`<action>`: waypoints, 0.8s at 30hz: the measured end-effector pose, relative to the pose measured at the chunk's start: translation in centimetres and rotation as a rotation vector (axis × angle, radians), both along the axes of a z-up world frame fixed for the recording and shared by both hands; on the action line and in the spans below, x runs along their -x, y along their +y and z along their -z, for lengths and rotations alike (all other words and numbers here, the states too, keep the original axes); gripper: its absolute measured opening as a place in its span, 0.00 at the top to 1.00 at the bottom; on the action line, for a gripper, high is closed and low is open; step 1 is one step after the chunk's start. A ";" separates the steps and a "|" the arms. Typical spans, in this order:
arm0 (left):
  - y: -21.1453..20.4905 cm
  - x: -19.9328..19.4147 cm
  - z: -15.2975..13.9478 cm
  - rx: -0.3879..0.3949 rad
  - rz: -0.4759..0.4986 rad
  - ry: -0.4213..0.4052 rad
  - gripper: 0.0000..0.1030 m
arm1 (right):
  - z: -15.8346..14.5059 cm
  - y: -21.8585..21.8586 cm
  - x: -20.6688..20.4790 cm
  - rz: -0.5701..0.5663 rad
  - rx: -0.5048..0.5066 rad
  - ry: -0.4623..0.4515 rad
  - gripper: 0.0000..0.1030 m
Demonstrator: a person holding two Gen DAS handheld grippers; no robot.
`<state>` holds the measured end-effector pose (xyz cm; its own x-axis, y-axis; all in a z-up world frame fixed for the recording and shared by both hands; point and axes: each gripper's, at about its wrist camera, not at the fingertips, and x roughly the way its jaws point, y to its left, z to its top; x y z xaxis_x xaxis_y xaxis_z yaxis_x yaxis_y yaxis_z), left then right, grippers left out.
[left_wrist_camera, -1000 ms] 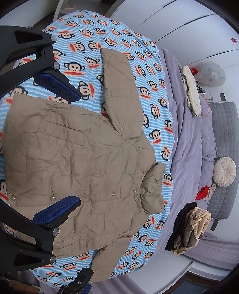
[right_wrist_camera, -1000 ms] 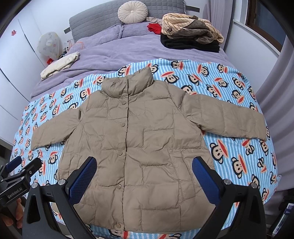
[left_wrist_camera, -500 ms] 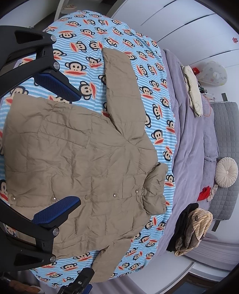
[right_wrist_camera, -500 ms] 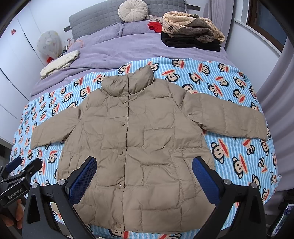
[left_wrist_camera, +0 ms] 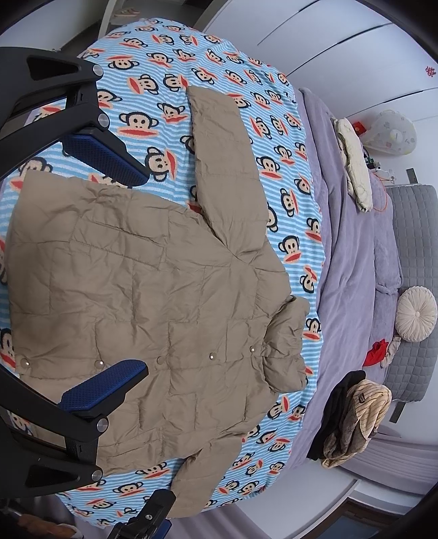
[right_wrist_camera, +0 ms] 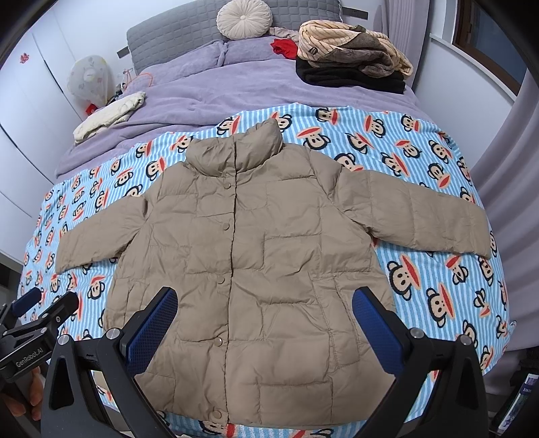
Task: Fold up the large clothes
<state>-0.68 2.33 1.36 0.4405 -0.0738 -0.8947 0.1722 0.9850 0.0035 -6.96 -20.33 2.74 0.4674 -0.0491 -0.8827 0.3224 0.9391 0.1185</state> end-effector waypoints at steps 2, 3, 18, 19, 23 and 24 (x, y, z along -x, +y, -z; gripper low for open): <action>0.0 0.0 0.0 0.001 0.000 0.000 0.00 | -0.1 0.2 -0.1 -0.001 0.001 -0.002 0.00; 0.0 0.0 0.0 0.001 0.000 0.000 0.00 | 0.0 0.0 0.0 -0.002 0.001 -0.003 0.00; 0.2 0.0 0.5 0.026 0.001 0.017 0.00 | 0.2 0.7 -0.7 0.000 0.005 0.004 0.00; 0.4 -0.1 0.5 0.034 0.002 0.024 0.00 | 0.3 0.7 -0.8 0.001 -0.001 0.004 0.00; 1.5 -0.7 1.0 0.063 0.003 0.051 0.00 | 0.8 1.3 -1.1 0.002 -0.041 -0.003 0.00; 1.8 -0.8 1.2 0.064 0.001 0.057 0.00 | 1.2 1.1 -1.1 0.001 -0.078 -0.006 0.00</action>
<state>0.09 4.11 0.16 0.3886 -0.1315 -0.9120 0.1711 0.9829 -0.0689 -5.90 -19.24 1.58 0.4724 0.0187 -0.8812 0.3228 0.9266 0.1927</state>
